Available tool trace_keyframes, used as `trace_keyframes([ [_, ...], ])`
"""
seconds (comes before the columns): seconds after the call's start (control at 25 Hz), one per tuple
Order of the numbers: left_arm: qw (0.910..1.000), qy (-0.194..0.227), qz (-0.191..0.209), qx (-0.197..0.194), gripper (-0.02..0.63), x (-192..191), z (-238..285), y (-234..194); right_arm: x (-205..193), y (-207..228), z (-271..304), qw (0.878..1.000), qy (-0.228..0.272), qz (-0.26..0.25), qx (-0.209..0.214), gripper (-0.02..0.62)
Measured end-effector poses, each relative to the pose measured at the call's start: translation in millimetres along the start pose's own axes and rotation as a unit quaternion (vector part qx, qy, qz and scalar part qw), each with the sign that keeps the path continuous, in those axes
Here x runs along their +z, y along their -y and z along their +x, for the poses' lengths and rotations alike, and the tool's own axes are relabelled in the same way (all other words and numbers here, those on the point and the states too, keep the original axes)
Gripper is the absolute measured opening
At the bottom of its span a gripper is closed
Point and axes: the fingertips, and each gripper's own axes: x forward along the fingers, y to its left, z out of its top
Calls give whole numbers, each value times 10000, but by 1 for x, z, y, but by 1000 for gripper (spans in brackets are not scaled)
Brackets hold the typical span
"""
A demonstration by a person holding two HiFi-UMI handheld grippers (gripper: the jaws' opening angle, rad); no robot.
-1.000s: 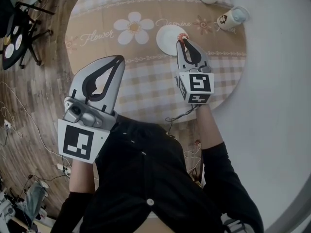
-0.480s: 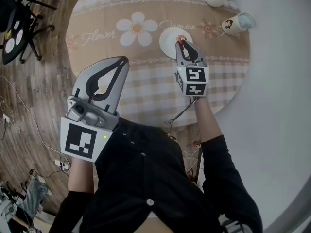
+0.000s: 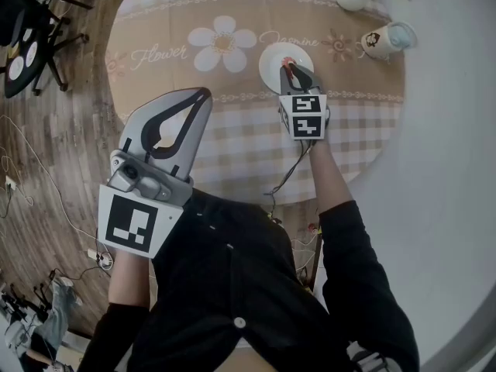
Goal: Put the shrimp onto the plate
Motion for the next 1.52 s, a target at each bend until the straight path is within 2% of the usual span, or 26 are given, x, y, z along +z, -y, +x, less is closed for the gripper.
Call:
trace_keyframes([
  [0.56,9999,-95,-86,11,2,-8,2,-5,-40,-7,28,9964,-822,-66,206,44],
  [0.96,9999,-49,-80,-54,2,-6,1,-6,-41,-5,31,9957,-885,-50,256,48],
  [1.24,10000,-29,-67,-60,2,-6,-2,-6,-41,2,28,9951,-950,-26,258,123],
  [1.44,9999,1,-56,-102,2,-4,-3,-4,-33,2,20,9971,-725,92,194,119],
  [1.52,9999,19,-51,-126,2,-3,-3,-2,-28,5,15,9981,-598,90,66,49],
])
